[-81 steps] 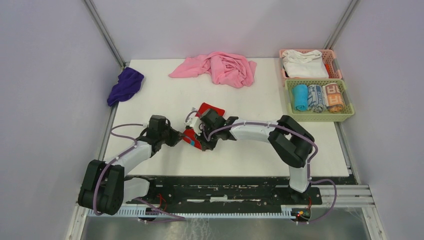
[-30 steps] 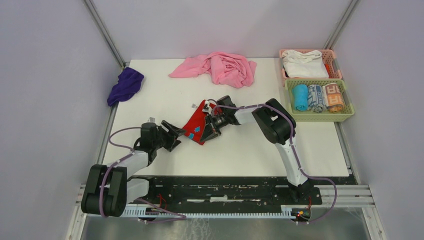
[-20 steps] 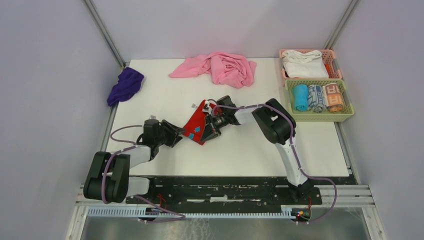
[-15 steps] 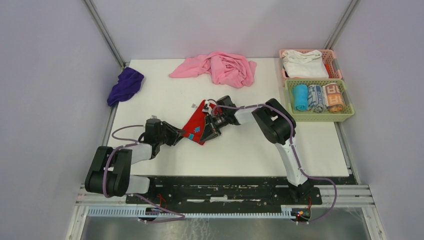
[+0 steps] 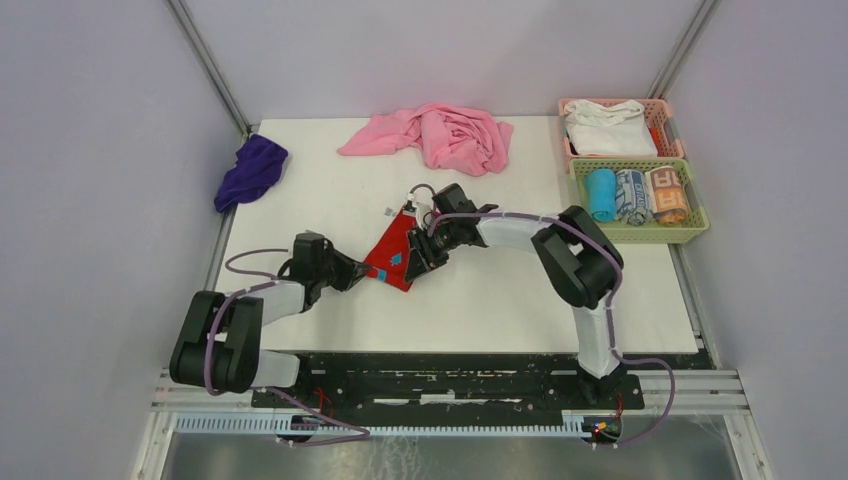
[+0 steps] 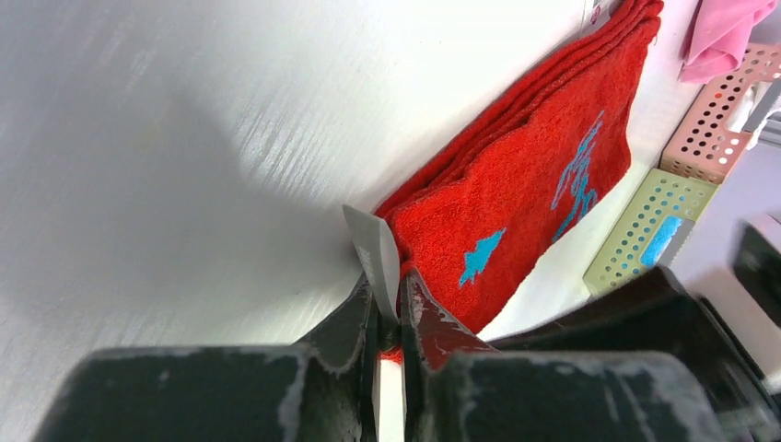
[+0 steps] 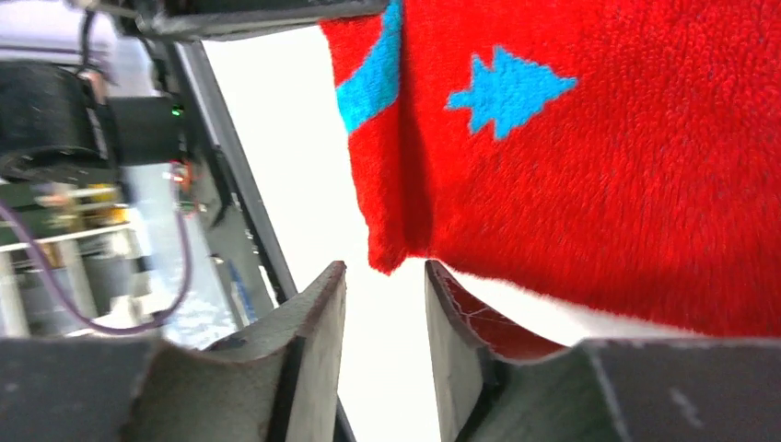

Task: Roll the towels
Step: Roll the towel at the center of the board.

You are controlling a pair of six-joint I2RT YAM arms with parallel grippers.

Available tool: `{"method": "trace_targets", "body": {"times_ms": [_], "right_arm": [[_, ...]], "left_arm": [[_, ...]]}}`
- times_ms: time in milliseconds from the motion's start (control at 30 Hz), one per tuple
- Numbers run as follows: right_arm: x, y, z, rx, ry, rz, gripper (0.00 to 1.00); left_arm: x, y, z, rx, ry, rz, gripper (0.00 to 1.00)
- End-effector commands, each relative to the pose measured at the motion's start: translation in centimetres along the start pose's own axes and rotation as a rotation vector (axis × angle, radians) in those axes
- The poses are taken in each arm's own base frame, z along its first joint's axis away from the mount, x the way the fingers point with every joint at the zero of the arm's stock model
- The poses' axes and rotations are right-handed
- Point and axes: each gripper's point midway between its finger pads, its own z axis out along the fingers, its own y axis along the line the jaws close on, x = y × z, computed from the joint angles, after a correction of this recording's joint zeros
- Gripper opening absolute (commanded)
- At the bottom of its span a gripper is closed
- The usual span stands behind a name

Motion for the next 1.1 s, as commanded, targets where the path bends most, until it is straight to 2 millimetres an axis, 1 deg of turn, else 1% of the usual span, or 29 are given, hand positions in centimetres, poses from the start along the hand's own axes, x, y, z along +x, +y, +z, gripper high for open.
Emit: {"method": "trace_targets", "body": {"times_ms": [0, 67, 133, 233, 367, 500, 667, 767, 833, 933, 967, 1067], "right_arm": [[-1.2, 0.8, -2.1, 0.265, -0.081, -0.353, 0.48], [-0.9, 1.2, -1.9, 0.354, -0.082, -0.476, 0.51], [-0.8, 1.6, -1.5, 0.437, -0.093, -0.582, 0.57], [-1.0, 1.8, -1.2, 0.548, -0.125, -0.694, 0.61], [-1.3, 1.7, -0.8, 0.637, -0.147, -0.775, 0.63], [-0.8, 2.0, 0.9, 0.639, -0.133, -0.822, 0.63], [-0.8, 1.9, 2.0, 0.664, -0.132, -0.863, 0.62], [-0.7, 1.8, 2.4, 0.656, -0.125, -0.866, 0.59], [-0.4, 1.7, 2.9, 0.648, -0.112, -0.871, 0.56], [0.3, 1.1, 3.5, 0.649, -0.077, -0.876, 0.51], [0.6, 1.0, 3.7, 0.636, -0.064, -0.866, 0.47], [1.5, 1.9, 4.3, 0.537, -0.044, -0.827, 0.26]], "left_arm": [[-1.0, -1.5, -0.6, 0.0, -0.026, -0.044, 0.03], [-0.9, -1.7, -0.8, -0.003, -0.017, -0.049, 0.03], [-0.8, -1.9, -1.0, -0.005, -0.01, -0.055, 0.03], [-0.7, -2.1, -1.3, -0.008, 0.001, -0.059, 0.03], [-0.6, -2.3, -1.6, -0.007, 0.003, -0.059, 0.03], [-0.7, -2.4, -1.8, -0.005, 0.001, -0.058, 0.03], [-0.5, -2.4, -1.9, -0.003, 0.008, -0.06, 0.03], [-0.5, -2.4, -1.9, -0.002, 0.006, -0.061, 0.03], [-0.5, -2.5, -2.0, -0.001, 0.006, -0.063, 0.03], [-0.5, -2.6, -2.0, 0.003, 0.006, -0.062, 0.03], [-0.5, -2.6, -2.1, 0.004, 0.008, -0.062, 0.03], [-0.6, -2.8, -2.4, 0.009, 0.002, -0.054, 0.03]]}}
